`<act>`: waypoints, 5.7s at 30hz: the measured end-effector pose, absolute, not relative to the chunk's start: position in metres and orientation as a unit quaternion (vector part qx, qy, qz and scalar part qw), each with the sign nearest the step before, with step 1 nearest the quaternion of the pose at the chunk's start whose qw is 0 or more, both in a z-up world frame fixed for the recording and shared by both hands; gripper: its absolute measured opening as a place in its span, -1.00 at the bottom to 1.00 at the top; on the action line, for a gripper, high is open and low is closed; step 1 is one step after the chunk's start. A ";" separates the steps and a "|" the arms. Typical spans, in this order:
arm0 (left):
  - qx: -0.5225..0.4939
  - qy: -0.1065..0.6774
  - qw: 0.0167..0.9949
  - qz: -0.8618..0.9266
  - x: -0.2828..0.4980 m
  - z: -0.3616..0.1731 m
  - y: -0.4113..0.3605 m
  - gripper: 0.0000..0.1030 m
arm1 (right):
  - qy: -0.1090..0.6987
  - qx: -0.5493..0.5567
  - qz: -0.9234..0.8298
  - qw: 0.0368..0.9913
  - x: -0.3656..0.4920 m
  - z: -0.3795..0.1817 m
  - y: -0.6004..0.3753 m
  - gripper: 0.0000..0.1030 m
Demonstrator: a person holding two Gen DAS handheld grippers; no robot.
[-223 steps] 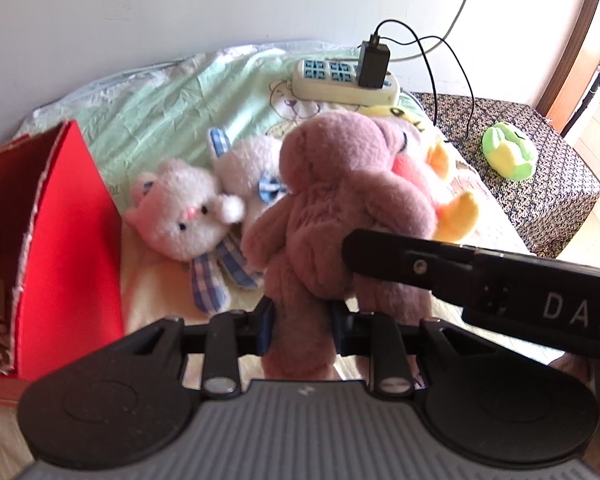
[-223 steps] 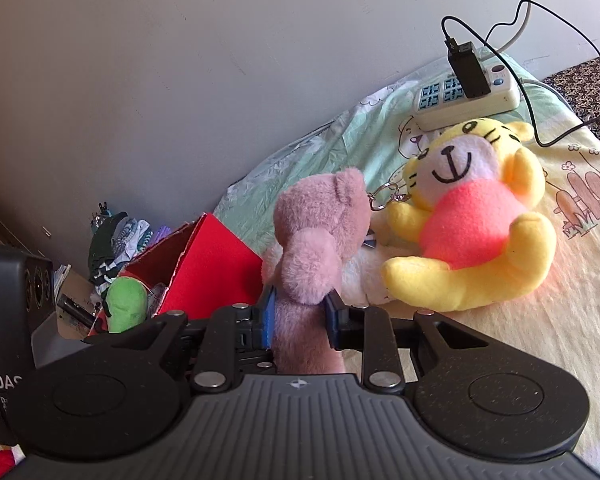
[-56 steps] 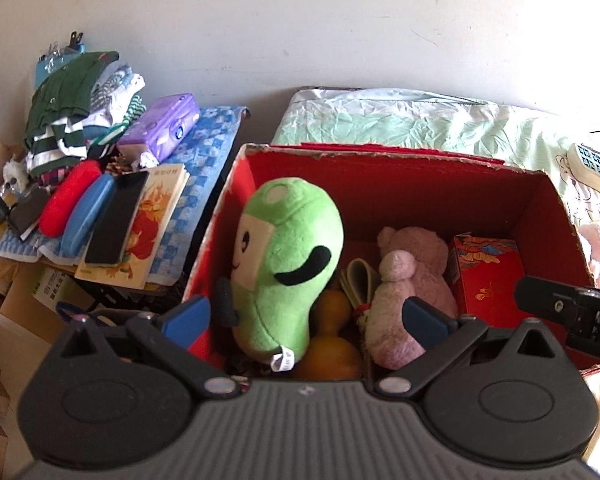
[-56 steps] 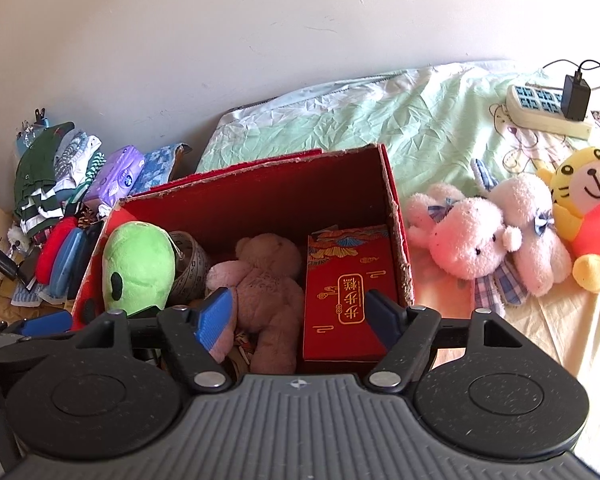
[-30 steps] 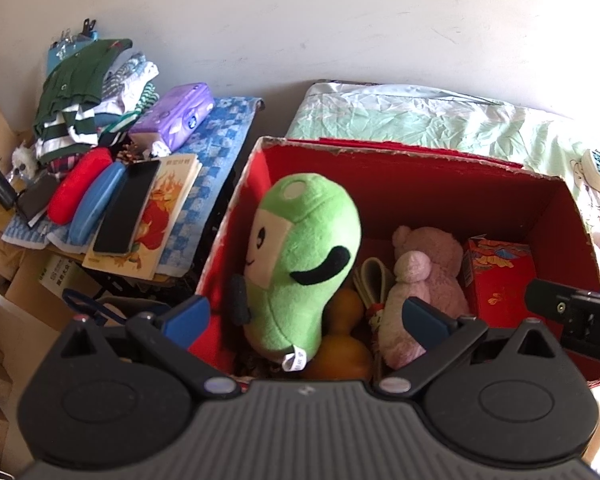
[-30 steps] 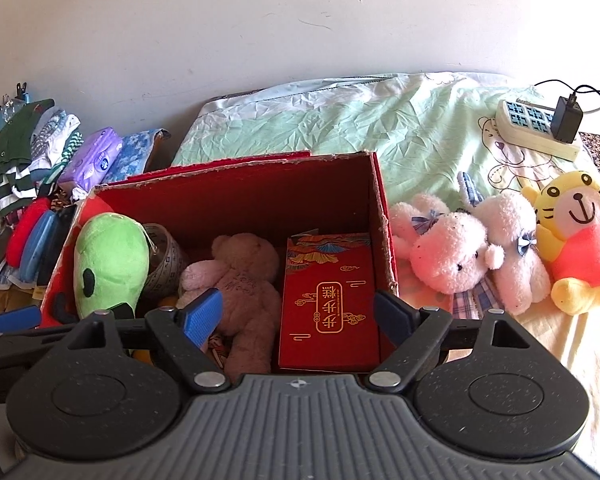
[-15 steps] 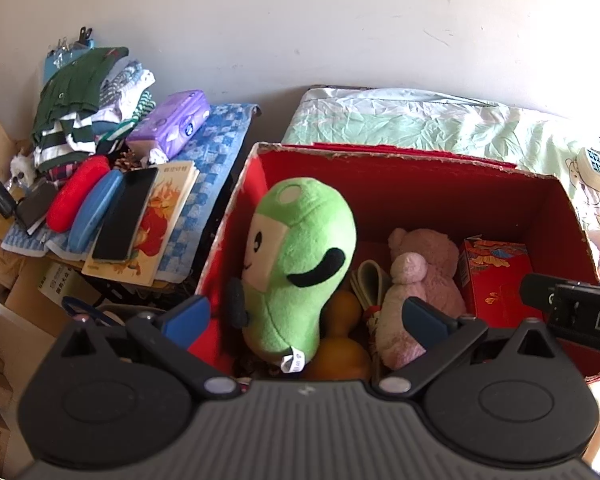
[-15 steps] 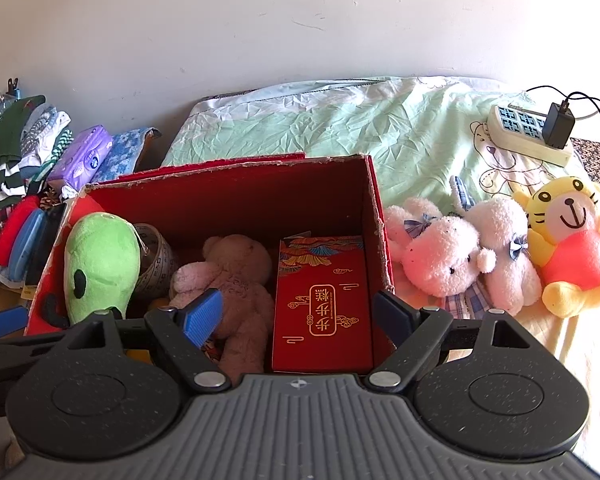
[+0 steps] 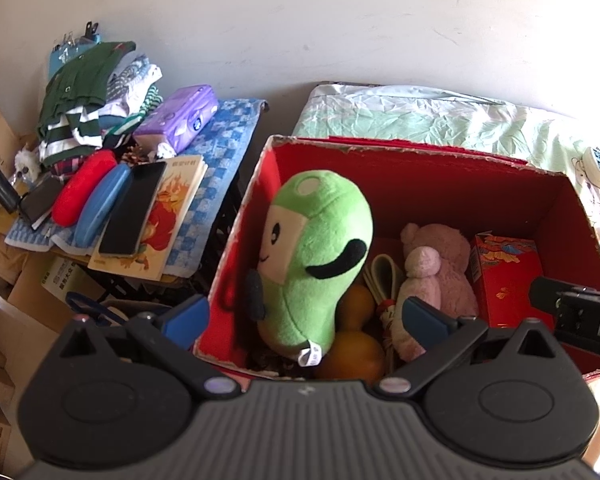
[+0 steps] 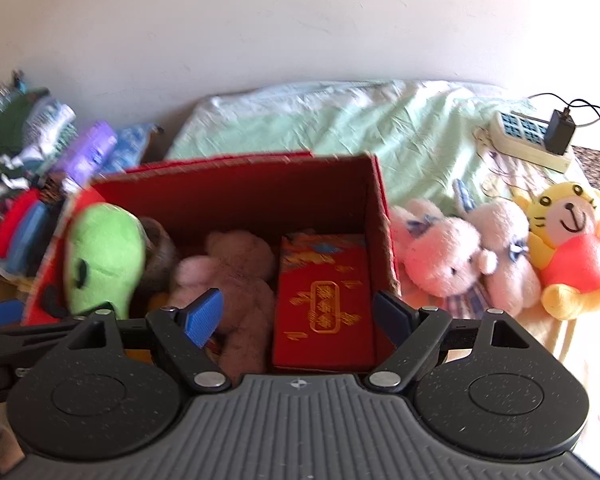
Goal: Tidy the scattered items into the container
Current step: 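Raise both grippers out of the red box and back away, then move both grippers to the yellow tiger plush and close on it, then lift the yellow tiger plush and carry it toward the red box, then lower the tiger plush into the red box with both grippers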
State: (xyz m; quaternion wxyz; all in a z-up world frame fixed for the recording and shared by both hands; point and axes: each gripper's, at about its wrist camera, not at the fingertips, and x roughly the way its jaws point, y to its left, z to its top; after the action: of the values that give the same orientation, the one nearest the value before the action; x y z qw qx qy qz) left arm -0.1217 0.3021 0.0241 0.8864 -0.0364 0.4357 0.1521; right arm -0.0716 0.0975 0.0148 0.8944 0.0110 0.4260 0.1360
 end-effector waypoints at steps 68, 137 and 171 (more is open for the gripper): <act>-0.116 0.518 0.828 -0.183 0.047 -0.076 -0.072 0.64 | 0.486 0.218 0.162 0.830 0.072 -0.084 -0.252 0.11; -0.062 0.345 0.917 -0.190 -0.105 0.078 0.081 0.21 | 0.331 0.230 0.279 0.872 -0.058 0.041 -0.101 -0.15; -0.123 0.460 0.864 -0.163 -0.078 -0.003 0.244 0.20 | 0.472 0.061 0.221 0.851 -0.040 -0.015 0.087 -0.12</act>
State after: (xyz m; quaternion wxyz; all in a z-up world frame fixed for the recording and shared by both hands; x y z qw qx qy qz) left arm -0.0784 0.2443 -0.0028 0.8642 -0.1232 0.4599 -0.1629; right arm -0.0402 0.0875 -0.0149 0.8513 0.0614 0.4717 0.2215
